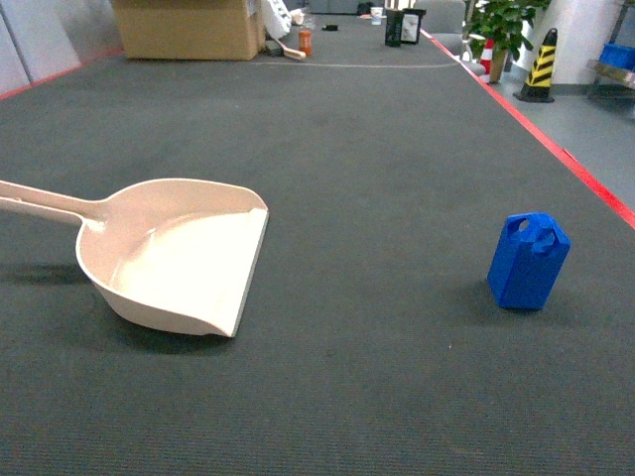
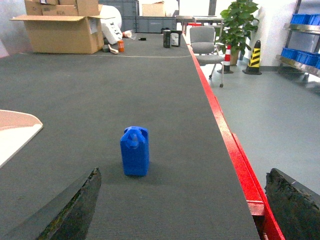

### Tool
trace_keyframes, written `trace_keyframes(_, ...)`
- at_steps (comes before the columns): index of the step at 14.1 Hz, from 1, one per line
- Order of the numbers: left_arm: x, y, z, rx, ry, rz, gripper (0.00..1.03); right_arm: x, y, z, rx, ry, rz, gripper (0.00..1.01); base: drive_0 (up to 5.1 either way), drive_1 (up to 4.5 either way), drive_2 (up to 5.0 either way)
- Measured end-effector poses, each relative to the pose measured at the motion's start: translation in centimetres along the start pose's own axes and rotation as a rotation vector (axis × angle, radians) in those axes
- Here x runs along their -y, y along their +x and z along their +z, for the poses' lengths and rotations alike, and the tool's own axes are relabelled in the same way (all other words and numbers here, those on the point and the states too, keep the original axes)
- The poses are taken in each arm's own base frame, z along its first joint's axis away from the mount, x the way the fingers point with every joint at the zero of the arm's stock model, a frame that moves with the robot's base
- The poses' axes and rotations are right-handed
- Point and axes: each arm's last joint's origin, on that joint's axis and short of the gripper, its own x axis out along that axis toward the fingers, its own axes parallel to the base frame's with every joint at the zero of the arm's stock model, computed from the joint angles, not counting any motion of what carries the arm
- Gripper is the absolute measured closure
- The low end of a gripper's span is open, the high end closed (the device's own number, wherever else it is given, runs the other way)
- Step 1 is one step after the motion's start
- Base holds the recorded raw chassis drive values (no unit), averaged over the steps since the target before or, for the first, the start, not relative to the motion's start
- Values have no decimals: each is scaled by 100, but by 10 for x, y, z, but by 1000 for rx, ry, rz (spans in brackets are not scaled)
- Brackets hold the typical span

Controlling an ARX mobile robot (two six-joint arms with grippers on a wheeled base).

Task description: Place part in tray to right shelf

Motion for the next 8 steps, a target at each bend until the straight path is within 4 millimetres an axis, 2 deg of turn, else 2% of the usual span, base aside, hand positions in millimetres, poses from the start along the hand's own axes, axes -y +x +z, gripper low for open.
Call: trace_keyframes(8, 0, 0, 0, 0, 0, 0, 5, 0, 0, 0, 0, 0, 0, 3, 0, 0, 0)
